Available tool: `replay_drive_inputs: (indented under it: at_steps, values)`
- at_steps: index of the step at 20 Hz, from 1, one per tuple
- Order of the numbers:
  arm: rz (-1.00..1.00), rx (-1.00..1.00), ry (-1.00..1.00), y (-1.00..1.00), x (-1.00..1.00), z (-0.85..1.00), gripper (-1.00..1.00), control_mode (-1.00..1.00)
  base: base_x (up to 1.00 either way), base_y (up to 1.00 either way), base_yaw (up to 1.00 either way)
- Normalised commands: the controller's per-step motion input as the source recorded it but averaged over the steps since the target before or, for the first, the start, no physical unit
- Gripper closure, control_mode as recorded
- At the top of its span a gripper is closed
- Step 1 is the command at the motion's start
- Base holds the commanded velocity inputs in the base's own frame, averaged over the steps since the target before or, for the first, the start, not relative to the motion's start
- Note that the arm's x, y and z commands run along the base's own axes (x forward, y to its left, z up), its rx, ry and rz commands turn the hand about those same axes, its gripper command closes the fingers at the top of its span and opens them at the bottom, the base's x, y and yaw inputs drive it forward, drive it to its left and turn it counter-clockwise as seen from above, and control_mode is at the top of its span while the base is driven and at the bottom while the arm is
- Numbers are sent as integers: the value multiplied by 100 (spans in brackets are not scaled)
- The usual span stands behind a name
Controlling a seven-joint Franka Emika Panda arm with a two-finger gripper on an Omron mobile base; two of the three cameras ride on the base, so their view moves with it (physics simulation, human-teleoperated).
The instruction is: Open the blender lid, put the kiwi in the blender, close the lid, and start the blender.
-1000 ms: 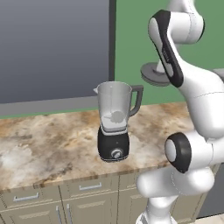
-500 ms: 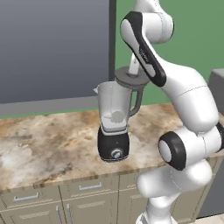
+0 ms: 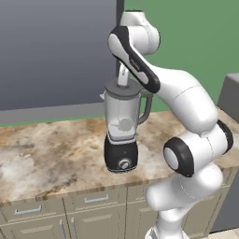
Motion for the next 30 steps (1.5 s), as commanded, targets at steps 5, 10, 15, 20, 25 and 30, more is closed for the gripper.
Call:
replay_drive_inputs:
  at_steps: [5,10,15,20,25,30]
  values:
    - [0,0,0,12,35,-27,100,-100,0,0,0]
    - [0,0,0,15,38,-9,100,-100,0,0,0]
    - [0,0,0,11,21,-10,100,-100,0,0,0]
    - [0,0,0,0,-32,-16,100,-100,0,0,0]
    - [0,0,0,0,-47,0,100,-100,0,0,0]
    - [0,0,0,0,-35,-5,100,-100,0,0,0]
